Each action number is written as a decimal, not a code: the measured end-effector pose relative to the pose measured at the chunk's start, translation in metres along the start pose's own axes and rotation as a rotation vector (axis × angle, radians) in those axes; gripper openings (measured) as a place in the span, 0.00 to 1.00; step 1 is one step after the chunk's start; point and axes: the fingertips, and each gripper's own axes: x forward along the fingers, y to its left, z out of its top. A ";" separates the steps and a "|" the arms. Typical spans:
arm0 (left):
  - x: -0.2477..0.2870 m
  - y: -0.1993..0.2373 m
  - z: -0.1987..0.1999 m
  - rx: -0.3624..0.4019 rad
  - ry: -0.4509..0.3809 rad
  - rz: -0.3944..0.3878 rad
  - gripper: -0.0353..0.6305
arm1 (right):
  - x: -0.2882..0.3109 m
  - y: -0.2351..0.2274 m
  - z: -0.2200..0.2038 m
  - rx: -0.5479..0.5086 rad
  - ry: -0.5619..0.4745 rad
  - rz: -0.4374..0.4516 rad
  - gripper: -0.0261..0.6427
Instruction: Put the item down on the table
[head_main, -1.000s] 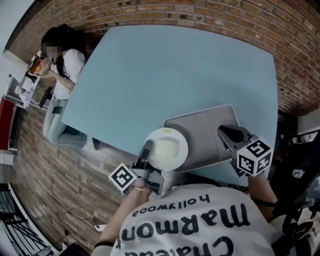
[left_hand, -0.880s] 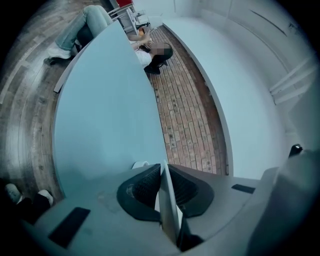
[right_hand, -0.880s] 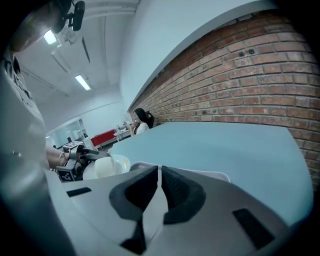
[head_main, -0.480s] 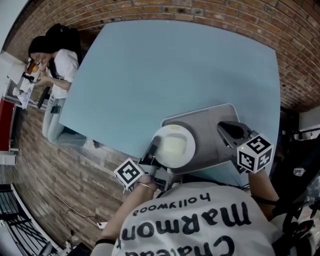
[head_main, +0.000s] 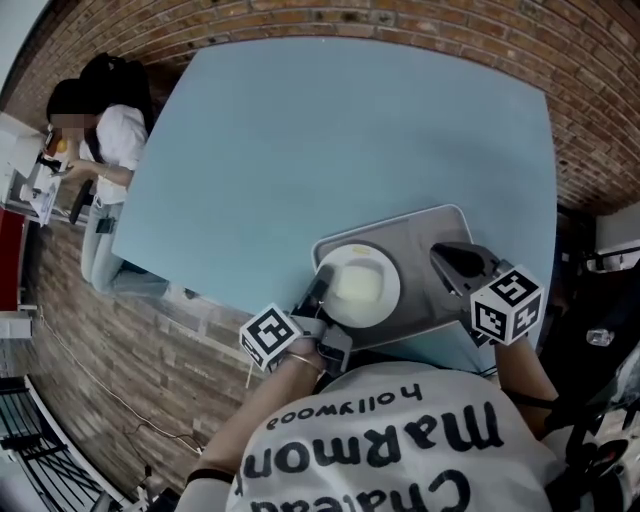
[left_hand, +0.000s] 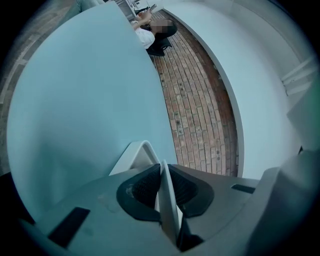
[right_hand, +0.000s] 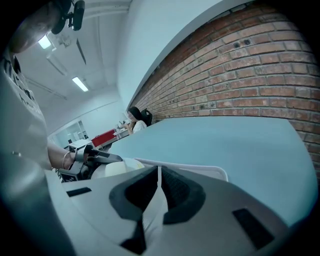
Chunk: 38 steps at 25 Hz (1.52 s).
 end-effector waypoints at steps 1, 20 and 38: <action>0.001 0.003 -0.002 0.005 0.003 0.016 0.10 | 0.000 -0.001 0.000 0.001 -0.001 -0.001 0.06; 0.027 0.008 -0.020 0.449 0.096 0.237 0.10 | -0.014 -0.026 0.000 0.032 -0.037 -0.046 0.06; 0.048 -0.002 -0.041 0.845 0.227 0.255 0.15 | -0.023 -0.022 -0.015 0.047 -0.022 -0.017 0.06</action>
